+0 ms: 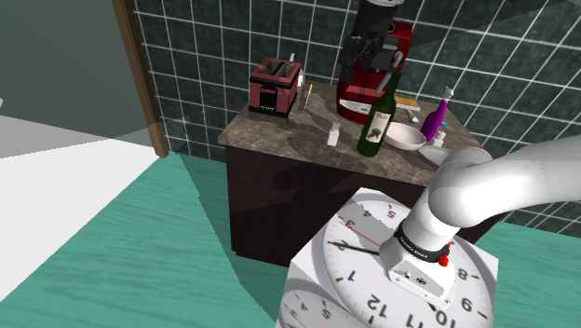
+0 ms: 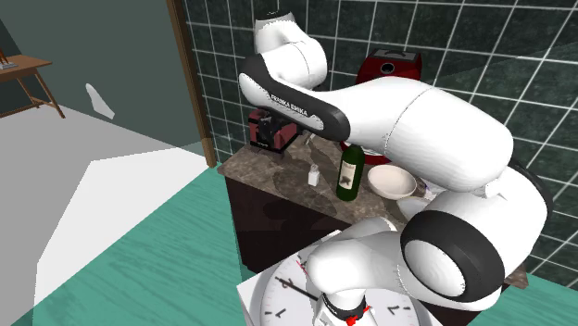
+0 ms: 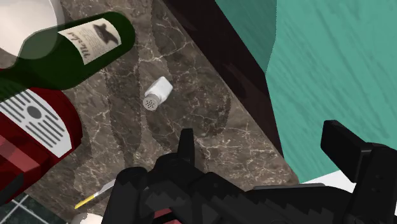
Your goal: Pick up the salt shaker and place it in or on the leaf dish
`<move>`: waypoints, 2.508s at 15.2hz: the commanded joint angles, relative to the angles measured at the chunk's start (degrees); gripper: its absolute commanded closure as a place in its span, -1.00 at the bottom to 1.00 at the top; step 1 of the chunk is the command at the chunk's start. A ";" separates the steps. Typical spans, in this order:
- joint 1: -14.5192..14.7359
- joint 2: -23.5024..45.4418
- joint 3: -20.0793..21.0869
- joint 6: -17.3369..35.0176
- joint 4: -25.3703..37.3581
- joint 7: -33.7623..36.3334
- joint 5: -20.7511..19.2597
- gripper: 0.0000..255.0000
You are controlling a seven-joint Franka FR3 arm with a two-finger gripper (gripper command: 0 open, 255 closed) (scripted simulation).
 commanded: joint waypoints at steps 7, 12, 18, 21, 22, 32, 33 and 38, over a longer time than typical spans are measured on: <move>-1.22 4.00 -7.19 7.96 -4.76 -6.58 -1.73 -1.00; -2.17 9.65 -13.08 14.73 -6.75 -12.26 -2.62 -1.00; -2.66 19.06 -20.02 22.64 -6.69 -19.65 -2.14 -1.00; -2.58 24.74 -23.36 26.33 -5.66 -23.83 -0.83 -1.00; -2.52 26.77 -24.43 27.49 -5.17 -25.33 -0.17 -1.00; -2.22 36.00 -27.93 35.67 -5.67 -31.10 3.59 -1.00; -2.16 36.78 -28.05 36.96 -6.25 -31.36 3.91 -1.00; -2.17 36.78 -28.05 36.96 -6.25 -31.36 3.91 -1.00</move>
